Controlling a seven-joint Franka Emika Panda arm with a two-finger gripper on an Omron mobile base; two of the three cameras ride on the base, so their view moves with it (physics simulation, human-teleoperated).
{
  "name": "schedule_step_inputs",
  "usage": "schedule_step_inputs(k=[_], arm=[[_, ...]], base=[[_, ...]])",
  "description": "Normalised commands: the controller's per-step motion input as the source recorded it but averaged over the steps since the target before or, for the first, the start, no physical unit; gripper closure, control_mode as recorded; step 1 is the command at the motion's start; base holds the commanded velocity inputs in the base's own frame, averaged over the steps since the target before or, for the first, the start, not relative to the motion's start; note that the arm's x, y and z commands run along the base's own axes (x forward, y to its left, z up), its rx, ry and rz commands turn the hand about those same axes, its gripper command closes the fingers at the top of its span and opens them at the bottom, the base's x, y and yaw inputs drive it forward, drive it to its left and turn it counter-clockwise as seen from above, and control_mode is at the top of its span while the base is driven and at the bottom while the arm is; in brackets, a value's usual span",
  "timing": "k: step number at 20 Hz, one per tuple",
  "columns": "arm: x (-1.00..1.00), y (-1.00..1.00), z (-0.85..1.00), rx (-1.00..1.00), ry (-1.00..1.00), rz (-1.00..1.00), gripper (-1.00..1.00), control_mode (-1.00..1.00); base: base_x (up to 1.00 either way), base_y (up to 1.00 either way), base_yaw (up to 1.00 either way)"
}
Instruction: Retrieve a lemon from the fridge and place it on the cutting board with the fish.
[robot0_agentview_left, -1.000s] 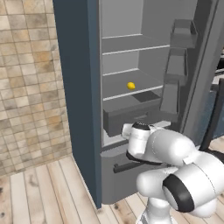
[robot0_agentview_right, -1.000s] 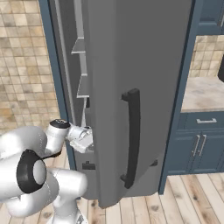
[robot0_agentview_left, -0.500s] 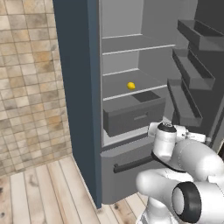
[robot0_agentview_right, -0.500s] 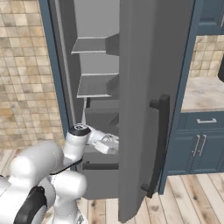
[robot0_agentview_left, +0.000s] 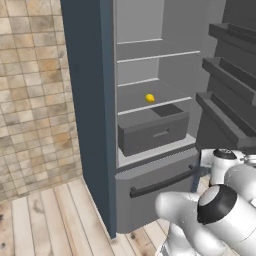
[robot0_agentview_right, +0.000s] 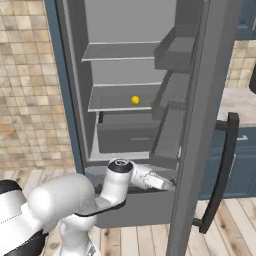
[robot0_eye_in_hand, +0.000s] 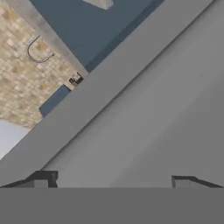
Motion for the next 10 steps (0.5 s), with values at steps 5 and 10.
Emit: schedule_step_inputs(k=[5, 10], arm=[[0.5, -0.95, -0.25, 0.0, 0.03, 0.0, -1.0, -1.0], [-0.22, 0.11, 0.35, 0.0, 0.0, 0.0, -1.0, -1.0]], base=[[0.0, 0.0, 0.0], [0.0, 0.0, 0.0]])
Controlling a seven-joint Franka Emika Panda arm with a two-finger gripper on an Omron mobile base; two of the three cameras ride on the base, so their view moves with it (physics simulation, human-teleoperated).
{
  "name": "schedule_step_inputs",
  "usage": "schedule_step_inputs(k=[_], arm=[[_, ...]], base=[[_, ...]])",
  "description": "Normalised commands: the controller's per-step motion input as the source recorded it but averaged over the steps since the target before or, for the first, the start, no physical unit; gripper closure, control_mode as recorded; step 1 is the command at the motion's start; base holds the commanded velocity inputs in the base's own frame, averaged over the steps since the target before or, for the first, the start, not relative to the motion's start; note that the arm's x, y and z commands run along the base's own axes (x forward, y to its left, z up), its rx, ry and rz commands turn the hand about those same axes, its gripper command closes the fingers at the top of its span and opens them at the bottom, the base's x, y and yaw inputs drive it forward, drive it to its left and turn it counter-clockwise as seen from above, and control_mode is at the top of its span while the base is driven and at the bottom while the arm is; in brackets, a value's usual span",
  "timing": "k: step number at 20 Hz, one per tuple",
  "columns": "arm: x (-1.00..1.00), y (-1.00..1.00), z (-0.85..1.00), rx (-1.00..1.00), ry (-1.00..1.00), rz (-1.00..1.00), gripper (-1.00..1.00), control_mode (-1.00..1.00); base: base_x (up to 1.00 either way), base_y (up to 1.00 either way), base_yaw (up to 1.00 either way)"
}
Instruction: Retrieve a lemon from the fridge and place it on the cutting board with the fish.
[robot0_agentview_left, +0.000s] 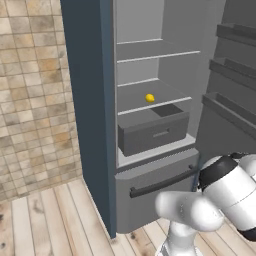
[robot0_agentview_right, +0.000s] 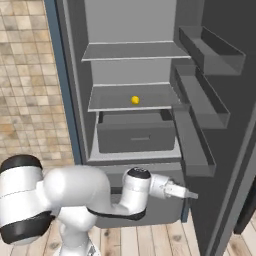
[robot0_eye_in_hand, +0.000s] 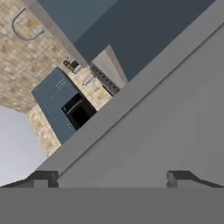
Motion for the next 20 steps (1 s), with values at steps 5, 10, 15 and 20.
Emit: schedule_step_inputs(k=[5, 10, 15, 20], arm=[[-0.38, 0.98, 0.28, -0.02, 0.0, -0.01, -1.0, -1.0], [0.01, 1.0, 0.5, 0.0, 0.0, -0.07, -1.0, -1.0], [0.5, 0.77, 0.28, 0.33, -0.15, -0.23, -1.0, -1.0], [0.38, 0.61, 0.0, 0.6, -0.33, -0.3, -1.0, -1.0]], base=[[0.0, 0.0, 0.0], [0.0, 0.0, 0.0], [0.0, 0.0, 0.0], [0.0, 0.0, 0.0]])
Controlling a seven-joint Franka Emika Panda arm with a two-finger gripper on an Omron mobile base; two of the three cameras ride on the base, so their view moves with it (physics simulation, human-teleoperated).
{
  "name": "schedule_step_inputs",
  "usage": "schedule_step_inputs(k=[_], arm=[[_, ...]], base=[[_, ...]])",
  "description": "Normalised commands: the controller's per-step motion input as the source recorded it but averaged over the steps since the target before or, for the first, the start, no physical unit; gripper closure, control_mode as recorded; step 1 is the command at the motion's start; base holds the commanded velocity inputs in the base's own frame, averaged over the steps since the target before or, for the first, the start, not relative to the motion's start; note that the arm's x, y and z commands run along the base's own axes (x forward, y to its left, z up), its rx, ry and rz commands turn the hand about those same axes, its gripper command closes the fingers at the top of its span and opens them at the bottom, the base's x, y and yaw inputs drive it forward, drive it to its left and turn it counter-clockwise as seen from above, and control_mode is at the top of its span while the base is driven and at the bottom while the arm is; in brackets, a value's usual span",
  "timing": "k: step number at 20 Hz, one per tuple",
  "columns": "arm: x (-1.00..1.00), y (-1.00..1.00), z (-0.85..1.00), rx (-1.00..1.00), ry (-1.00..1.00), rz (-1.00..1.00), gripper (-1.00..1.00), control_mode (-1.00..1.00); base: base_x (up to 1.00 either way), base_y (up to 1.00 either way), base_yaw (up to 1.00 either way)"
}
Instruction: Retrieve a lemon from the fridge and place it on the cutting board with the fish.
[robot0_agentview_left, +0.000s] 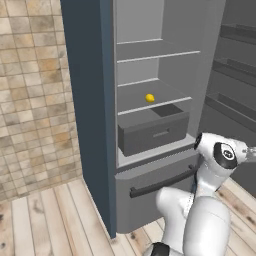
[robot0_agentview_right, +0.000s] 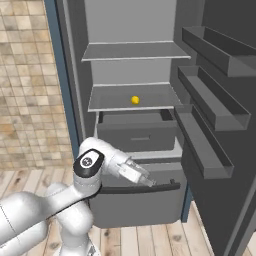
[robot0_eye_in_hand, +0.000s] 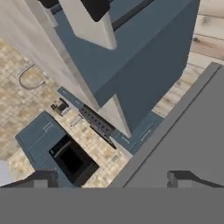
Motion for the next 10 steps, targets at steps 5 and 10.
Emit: schedule_step_inputs(k=[5, 10], arm=[[0.39, 0.58, 0.0, 0.63, -0.32, -0.3, -1.0, -1.0], [0.39, 0.49, 0.0, 0.63, -0.35, -0.32, -1.0, -1.0]], base=[[0.0, 0.0, 0.0], [0.0, 0.0, 0.0]])
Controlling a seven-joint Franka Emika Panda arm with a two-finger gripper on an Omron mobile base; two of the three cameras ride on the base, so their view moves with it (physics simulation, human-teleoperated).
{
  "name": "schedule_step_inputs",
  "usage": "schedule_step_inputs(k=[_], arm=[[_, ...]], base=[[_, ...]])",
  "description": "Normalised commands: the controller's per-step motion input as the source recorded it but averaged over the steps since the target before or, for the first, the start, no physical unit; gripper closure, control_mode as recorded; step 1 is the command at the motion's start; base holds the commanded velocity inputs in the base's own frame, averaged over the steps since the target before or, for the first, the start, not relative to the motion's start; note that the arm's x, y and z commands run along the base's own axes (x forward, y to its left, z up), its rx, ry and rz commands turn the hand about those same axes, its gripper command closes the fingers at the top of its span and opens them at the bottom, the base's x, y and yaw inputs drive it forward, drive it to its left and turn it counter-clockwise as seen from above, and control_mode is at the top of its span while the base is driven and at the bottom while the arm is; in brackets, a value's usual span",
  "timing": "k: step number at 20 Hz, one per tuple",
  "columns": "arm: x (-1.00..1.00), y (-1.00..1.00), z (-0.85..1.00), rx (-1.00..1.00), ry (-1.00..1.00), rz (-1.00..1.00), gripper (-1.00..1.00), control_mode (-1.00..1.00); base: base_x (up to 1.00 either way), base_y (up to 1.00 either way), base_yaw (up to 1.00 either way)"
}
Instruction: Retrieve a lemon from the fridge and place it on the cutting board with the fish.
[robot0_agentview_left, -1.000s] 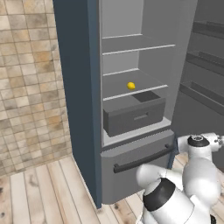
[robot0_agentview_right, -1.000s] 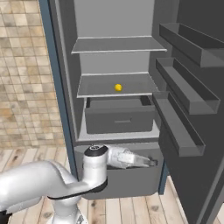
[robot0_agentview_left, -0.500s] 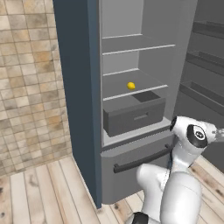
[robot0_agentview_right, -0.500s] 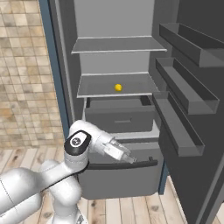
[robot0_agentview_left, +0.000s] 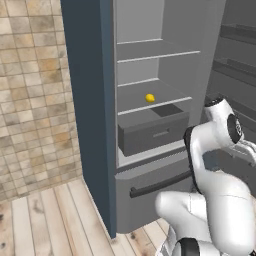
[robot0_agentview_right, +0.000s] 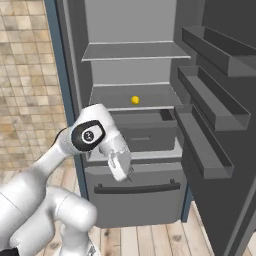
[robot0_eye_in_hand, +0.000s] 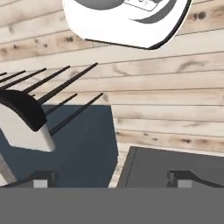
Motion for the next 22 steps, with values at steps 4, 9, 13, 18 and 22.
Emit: schedule_step_inputs(k=[4, 9, 13, 18, 22], arm=[[0.41, 0.47, 0.0, 0.63, -0.36, -0.32, -1.0, -1.0], [0.42, 0.49, 0.0, 0.65, -0.35, -0.31, -1.0, -1.0], [0.35, 0.49, 0.0, 0.45, -0.26, -0.48, -1.0, -1.0], [0.14, 0.79, 0.02, -0.08, 0.01, -0.6, -1.0, -1.0], [0.26, 0.26, 0.25, -0.11, 0.31, -0.67, -1.0, -1.0]], base=[[0.0, 0.0, 0.0], [0.0, 0.0, 0.0], [0.0, 0.0, 0.0], [0.0, 0.0, 0.0], [0.0, 0.0, 0.0]])
